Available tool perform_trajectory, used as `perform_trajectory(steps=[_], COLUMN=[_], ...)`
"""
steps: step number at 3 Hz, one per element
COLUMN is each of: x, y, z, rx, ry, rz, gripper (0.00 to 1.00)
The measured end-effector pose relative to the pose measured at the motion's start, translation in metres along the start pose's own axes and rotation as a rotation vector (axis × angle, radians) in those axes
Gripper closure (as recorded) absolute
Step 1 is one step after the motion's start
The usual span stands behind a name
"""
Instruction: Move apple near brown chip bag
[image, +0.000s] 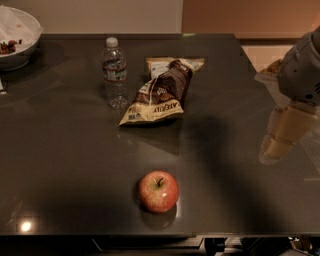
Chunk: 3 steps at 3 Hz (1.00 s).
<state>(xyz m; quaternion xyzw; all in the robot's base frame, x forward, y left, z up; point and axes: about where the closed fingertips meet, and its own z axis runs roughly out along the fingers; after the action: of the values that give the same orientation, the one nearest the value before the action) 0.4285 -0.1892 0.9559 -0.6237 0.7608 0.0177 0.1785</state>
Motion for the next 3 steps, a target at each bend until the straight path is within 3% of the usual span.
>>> perform_trajectory(steps=[3], x=[-0.047], y=[0.062], z=[0.061], rx=[-0.145], ry=[-0.173], rz=[-0.084], gripper=[0.0])
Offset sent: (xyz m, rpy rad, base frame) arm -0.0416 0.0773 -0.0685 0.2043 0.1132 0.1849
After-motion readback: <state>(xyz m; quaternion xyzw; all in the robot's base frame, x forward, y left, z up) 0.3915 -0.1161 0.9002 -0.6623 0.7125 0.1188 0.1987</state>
